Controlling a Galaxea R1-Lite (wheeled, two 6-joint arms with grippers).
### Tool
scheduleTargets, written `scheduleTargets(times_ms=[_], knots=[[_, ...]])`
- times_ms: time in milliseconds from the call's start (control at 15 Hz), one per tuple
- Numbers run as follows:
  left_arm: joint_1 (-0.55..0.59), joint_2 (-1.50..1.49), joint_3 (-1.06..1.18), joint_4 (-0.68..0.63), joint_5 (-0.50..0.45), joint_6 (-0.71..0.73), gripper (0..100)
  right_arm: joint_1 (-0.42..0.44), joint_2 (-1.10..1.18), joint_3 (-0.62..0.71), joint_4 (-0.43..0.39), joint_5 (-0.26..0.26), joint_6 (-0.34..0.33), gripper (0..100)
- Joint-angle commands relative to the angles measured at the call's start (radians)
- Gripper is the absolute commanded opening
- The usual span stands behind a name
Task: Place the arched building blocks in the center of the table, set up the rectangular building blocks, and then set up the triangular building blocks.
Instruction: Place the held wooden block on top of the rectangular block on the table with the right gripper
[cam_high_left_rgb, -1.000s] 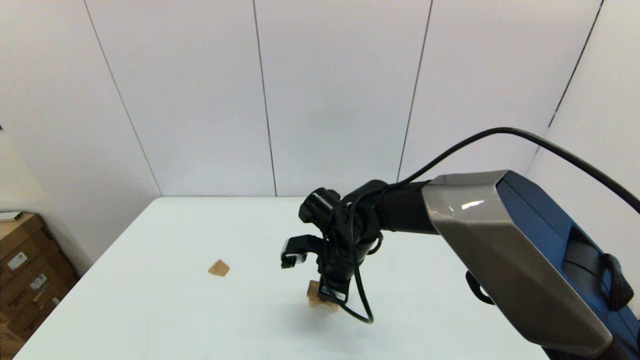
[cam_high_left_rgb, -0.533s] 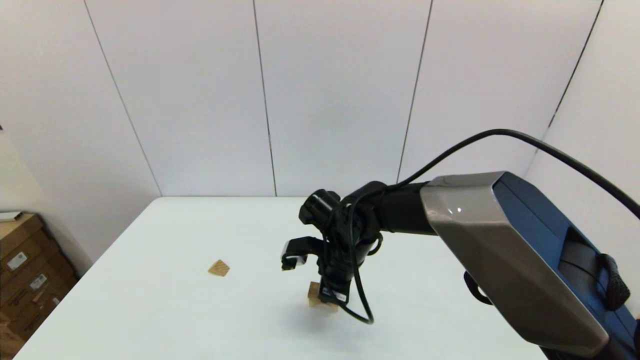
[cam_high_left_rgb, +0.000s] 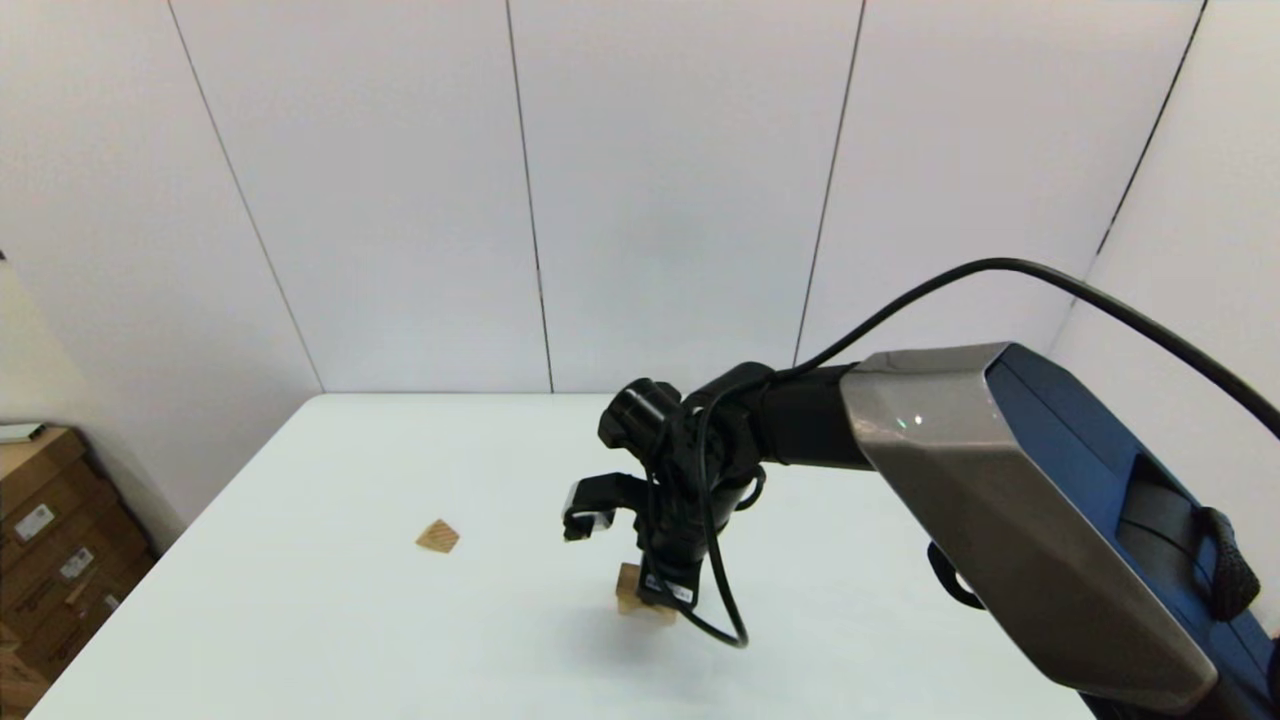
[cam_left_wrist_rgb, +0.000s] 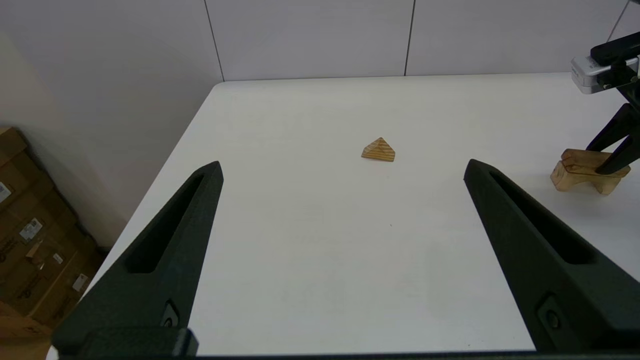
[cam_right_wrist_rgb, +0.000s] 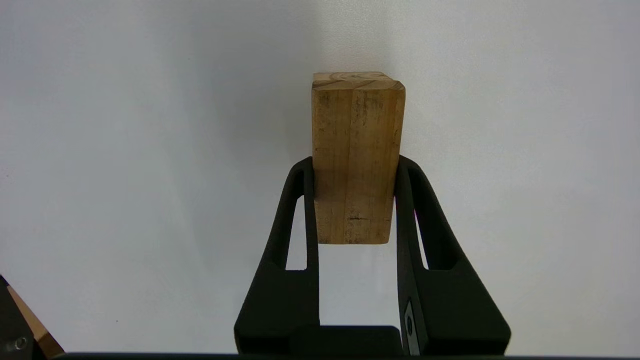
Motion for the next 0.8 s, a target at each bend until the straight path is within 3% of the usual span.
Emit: scheduleTargets(times_ms=[67, 667, 733, 800], knots=[[-0.001, 0.001, 0.000, 0.000, 0.000, 0.000, 100, 0.000, 0.000, 0.000, 0.003, -0.008, -0.005, 0], [0.001, 0.001, 0.000, 0.000, 0.000, 0.000, 100, -0.006, 0.000, 0.000, 0.003, -0.010, -0.008, 0], [0.001, 0.001, 0.000, 0.000, 0.000, 0.000, 100, -0.006, 0.002, 0.000, 0.004, -0.010, -0.011, 100], [0.001, 0.001, 0.000, 0.000, 0.000, 0.000, 100, -0.006, 0.002, 0.000, 0.004, -0.010, -0.011, 100]])
